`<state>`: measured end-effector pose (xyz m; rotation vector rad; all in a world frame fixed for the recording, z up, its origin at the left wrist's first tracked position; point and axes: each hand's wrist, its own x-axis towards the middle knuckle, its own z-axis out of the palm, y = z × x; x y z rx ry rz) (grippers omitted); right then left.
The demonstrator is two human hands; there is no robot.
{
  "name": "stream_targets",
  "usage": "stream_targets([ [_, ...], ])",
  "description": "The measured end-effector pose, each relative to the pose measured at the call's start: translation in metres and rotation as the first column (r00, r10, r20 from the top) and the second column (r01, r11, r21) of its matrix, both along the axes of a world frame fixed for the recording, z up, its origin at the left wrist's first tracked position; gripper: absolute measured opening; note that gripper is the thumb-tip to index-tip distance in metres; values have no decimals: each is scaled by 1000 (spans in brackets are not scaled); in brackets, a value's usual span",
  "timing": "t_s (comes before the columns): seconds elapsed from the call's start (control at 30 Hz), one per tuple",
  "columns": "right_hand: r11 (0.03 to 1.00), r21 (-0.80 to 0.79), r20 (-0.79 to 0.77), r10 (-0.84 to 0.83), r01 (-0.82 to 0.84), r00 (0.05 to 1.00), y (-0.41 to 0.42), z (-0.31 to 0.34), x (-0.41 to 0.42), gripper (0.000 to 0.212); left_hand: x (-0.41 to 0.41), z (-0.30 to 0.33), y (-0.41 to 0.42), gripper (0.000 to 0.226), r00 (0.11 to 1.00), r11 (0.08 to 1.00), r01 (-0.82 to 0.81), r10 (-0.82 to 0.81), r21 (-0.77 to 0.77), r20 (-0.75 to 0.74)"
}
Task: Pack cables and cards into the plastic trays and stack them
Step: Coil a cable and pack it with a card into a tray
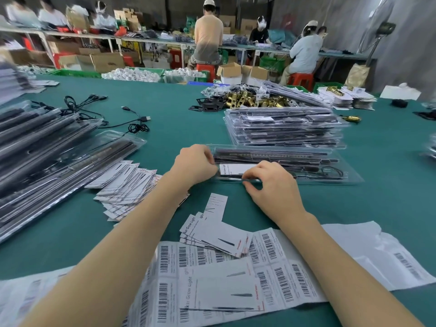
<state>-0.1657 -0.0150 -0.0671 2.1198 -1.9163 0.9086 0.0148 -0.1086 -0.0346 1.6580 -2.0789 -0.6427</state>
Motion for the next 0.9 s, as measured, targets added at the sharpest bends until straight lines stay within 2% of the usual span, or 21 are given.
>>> stream_targets([
  [0.07,1000,1,3,-6,6,1000,0,-1,0,10,-3,12,-4,38,997,985,-75,72,155,25],
  [0.1,1000,0,19,-2,2,1000,2,-1,-1,10,-4,18,-6,37,996,974,-83,77,213,36],
  [0.23,999,-17,62,33,-32,998,7,-1,1,11,-6,22,-12,10,995,917,-38,69,396,-65],
  [0.3,999,-25,54,49,-48,997,9,-2,3,13,-6,15,-14,18,987,903,-13,80,430,-138],
  [0.37,996,-16,25,93,-93,995,11,-4,6,19,-3,12,-14,24,970,916,17,83,400,-231],
  [0.43,991,1,-22,132,-132,991,12,-4,10,24,1,9,-12,22,958,952,11,77,305,-276],
  [0.6,984,48,1,173,-173,985,10,-3,13,18,8,-14,0,19,932,989,-90,125,116,-341],
  [0.7,979,42,25,199,-199,980,11,-4,13,16,10,-24,4,17,902,983,-155,181,98,-391],
  [0.9,979,62,29,195,-196,980,10,-3,13,17,8,-20,7,17,893,978,-168,205,127,-399],
])
